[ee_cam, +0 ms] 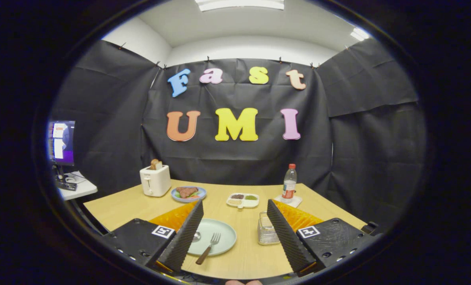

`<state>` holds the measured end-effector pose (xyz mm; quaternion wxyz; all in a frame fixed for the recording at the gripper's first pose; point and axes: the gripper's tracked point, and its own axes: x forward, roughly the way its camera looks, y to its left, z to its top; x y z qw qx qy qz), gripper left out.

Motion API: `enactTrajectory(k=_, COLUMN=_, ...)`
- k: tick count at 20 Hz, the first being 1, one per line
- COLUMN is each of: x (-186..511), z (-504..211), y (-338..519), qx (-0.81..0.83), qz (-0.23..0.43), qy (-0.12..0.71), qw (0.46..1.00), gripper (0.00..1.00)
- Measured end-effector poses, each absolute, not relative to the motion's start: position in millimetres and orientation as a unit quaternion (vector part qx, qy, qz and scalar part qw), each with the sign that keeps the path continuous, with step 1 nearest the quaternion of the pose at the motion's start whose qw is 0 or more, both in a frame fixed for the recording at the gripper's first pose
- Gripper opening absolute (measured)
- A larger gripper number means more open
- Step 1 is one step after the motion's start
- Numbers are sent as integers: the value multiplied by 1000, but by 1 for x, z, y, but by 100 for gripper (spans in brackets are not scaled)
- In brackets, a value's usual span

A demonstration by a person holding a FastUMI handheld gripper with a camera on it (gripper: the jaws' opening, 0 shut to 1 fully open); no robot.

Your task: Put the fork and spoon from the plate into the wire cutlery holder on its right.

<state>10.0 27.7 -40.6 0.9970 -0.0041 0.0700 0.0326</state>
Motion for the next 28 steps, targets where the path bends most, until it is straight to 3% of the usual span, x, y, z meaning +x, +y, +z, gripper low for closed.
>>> enactTrajectory(k=20, x=64, z=-180, y=76, qx=-48, qz=81, qy=319, qw=943, gripper=97)
enactTrajectory(k=28, x=58, z=-214, y=92, qx=-29, qz=91, qy=410, qw=907, gripper=82)
